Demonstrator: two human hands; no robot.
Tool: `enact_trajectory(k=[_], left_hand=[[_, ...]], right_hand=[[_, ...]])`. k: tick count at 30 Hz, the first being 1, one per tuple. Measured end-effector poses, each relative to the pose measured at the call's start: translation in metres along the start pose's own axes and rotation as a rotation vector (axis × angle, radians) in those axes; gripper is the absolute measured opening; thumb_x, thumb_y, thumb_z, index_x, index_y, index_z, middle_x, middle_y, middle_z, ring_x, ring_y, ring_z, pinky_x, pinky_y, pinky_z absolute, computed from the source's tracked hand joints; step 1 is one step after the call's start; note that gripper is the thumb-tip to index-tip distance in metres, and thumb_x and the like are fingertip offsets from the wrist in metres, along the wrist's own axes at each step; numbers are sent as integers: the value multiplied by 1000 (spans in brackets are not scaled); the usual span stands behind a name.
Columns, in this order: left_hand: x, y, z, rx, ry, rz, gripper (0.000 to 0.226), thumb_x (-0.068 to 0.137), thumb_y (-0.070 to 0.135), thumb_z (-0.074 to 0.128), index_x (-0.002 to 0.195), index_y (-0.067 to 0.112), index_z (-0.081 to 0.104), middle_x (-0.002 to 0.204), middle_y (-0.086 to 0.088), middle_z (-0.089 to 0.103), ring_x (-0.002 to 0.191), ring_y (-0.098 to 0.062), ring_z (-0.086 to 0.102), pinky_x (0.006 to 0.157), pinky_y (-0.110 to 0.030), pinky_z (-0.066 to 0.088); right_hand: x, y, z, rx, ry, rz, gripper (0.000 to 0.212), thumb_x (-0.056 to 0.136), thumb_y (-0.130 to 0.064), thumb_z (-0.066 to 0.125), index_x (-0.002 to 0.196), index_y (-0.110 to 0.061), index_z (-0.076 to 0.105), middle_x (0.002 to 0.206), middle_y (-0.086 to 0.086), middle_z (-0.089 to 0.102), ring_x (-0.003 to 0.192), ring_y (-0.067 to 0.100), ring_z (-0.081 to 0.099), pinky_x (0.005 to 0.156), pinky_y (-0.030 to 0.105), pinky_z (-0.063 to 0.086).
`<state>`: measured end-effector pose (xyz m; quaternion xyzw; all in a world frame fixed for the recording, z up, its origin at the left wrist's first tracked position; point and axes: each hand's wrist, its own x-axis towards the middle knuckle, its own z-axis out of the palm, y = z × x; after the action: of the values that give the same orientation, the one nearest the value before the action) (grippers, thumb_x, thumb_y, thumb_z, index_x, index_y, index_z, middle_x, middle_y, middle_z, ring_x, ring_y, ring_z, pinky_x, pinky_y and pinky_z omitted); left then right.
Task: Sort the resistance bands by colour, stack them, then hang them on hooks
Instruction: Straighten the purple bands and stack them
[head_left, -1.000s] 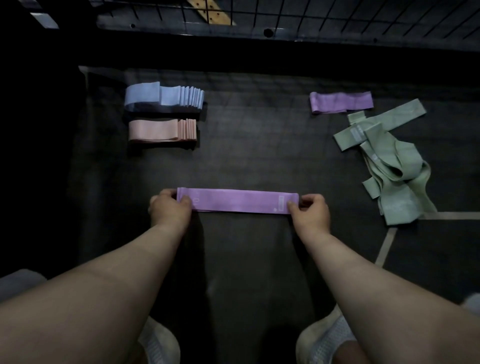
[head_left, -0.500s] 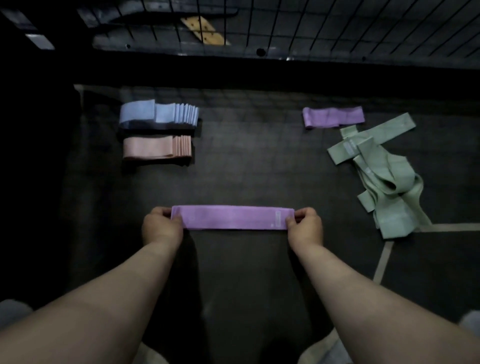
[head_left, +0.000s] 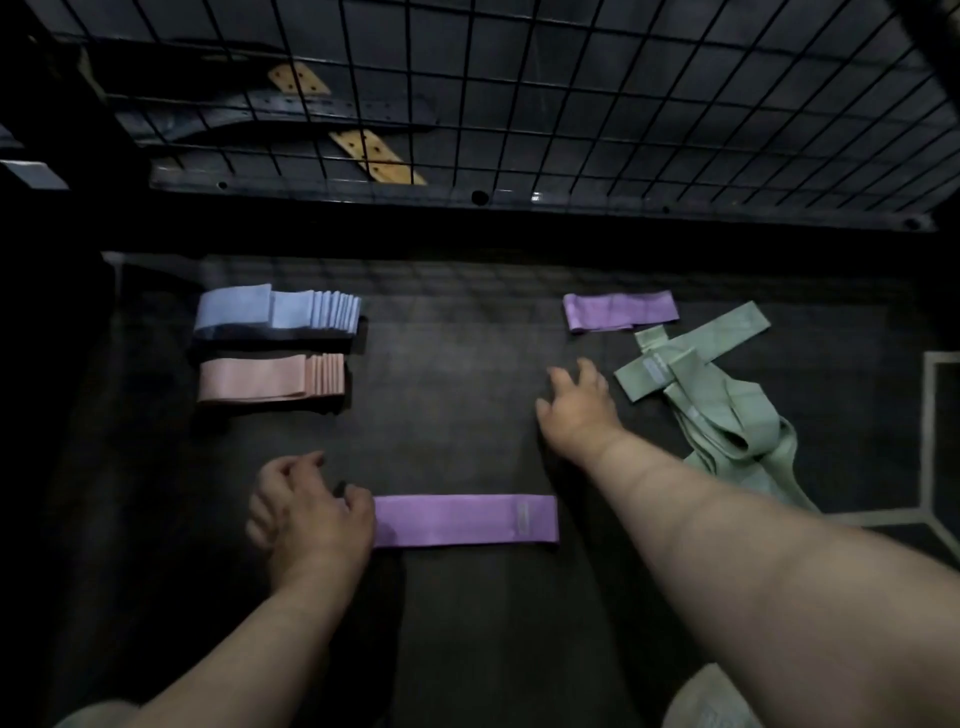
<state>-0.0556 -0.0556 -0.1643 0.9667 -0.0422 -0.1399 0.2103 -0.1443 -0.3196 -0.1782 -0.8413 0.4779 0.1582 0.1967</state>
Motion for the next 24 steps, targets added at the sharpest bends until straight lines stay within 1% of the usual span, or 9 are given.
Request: enact_trajectory(k=[3,6,8,11,13,15,17,20,24], left_hand=[[-4,13,6,-20,-3,91,44,74,17,71,117,13,62,130,-15,44,118,-37,41,103,-45,27],[-7,23,9,-71,-8,162,52,65,26,54,116,16,63,130,-10,47,117,-33,42,104,-42,24],[-8,28,9,-99,-11,207,53,64,24,53,115,17,63,130,-8,46,118,-29,40,104,-40,23],[-8,34,8,-128,-65,200,47,70,20,60,117,17,63,133,-6,45,124,-27,39,107,-38,22],[-7,42,3,-158,-95,205,45,72,21,59,117,18,63,132,-5,48,125,-26,42,106,-36,23],[-6,55,-4,-213,-178,217,40,79,12,62,118,17,64,129,-4,55,124,-25,47,105,-33,27],[-6,77,-16,-316,-313,207,39,81,10,61,118,20,66,126,-2,61,119,-22,55,107,-31,36],[-9,117,-48,-540,-451,146,54,68,28,57,122,28,63,128,1,61,120,-20,56,107,-37,43],[-15,159,-103,-775,-445,168,75,55,32,58,130,33,54,136,3,54,125,-17,49,107,-35,41]], right_hand=[[51,-9,-23,-97,-37,-22,54,98,-40,47,150,-31,35,163,17,0,151,32,4,120,42,13],[92,-7,-33,-88,-77,26,55,100,-42,41,153,-30,30,164,16,-2,151,34,2,122,42,9],[104,-1,-34,-52,-77,42,58,102,-39,37,155,-18,25,164,13,10,149,34,16,121,39,17],[94,-1,-42,172,75,66,43,100,-23,48,139,-6,52,143,16,51,130,34,50,106,33,38],[75,-3,-51,313,272,14,27,91,-16,61,116,-8,67,126,15,64,117,32,59,100,32,46],[51,-9,-66,430,383,-2,17,83,-13,69,99,-18,64,113,8,65,106,25,62,90,28,48],[27,-21,-83,579,345,-71,29,77,-5,73,97,-18,56,98,3,62,94,22,62,78,29,50],[-16,-43,-123,790,151,-197,44,75,6,75,106,-15,54,88,7,61,82,23,63,73,43,60],[-84,-69,-182,920,-56,-335,30,84,2,73,110,-5,60,97,13,67,75,15,67,58,32,60]])
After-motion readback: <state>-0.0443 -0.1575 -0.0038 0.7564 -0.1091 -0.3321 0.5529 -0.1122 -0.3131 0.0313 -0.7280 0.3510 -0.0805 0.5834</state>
